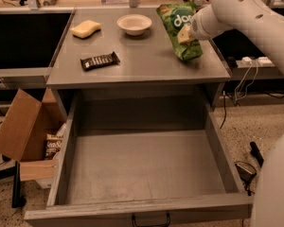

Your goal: Pick green rice chip bag from top drawer and place on counter

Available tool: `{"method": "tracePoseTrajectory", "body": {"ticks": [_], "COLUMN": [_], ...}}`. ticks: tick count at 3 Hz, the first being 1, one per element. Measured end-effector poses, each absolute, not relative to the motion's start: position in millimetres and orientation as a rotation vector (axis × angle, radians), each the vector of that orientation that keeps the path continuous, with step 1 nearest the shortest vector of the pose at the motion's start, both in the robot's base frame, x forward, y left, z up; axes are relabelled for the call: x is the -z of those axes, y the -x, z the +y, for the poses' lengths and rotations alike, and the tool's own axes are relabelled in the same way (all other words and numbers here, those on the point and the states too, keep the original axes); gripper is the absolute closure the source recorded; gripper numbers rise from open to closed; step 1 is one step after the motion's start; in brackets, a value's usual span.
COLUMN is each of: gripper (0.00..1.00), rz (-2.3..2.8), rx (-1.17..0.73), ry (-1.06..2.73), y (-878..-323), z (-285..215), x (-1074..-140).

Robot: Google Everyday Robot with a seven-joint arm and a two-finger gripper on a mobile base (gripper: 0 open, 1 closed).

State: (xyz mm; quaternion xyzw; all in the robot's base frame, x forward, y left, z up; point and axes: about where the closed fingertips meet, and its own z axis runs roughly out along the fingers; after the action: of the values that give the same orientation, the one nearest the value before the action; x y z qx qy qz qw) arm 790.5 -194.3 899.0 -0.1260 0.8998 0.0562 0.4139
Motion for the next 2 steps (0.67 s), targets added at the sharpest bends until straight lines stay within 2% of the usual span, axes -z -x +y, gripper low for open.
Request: {"method": "tracePoseTrajectory", "body": {"ticks": [1,2], "gripper": [1.00,0.74], "rz": [2.263,2.273], "rx": [-0.152,-0.165], "ry": [0.302,0.287], "y": [-799.6,-808.1], "z": [-195.3,-195.7], "x": [-896.3,-892.5]}}
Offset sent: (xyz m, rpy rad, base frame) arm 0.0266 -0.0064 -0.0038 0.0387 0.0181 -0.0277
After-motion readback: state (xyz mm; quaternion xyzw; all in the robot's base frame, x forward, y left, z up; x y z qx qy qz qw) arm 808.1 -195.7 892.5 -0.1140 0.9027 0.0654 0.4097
